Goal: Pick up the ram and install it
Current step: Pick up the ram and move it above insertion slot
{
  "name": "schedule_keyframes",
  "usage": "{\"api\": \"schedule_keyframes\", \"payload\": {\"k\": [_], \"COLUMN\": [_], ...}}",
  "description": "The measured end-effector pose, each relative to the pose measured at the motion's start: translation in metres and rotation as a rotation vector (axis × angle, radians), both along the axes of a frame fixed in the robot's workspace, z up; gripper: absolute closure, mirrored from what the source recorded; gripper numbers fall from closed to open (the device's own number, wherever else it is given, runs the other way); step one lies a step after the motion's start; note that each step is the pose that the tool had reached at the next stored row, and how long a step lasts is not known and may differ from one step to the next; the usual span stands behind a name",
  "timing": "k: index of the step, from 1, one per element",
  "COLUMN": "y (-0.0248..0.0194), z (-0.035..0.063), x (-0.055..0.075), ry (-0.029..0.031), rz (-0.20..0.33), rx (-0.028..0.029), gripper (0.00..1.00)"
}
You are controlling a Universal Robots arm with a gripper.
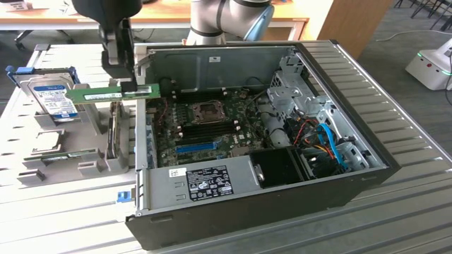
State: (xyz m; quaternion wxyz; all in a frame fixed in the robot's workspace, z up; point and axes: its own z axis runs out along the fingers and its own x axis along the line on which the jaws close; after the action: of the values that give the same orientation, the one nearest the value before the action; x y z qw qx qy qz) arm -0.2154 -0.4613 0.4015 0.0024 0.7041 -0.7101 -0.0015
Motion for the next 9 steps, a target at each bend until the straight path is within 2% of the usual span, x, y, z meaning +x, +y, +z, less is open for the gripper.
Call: {"api": "schedule_keyframes", "payload": {"k": [9], "y": [0.0000], "z": [0.0000], "x": [0.021], "ry": [0.0001], "rz": [0.000], "rx": [-0.0001], "gripper": [0.88]}}
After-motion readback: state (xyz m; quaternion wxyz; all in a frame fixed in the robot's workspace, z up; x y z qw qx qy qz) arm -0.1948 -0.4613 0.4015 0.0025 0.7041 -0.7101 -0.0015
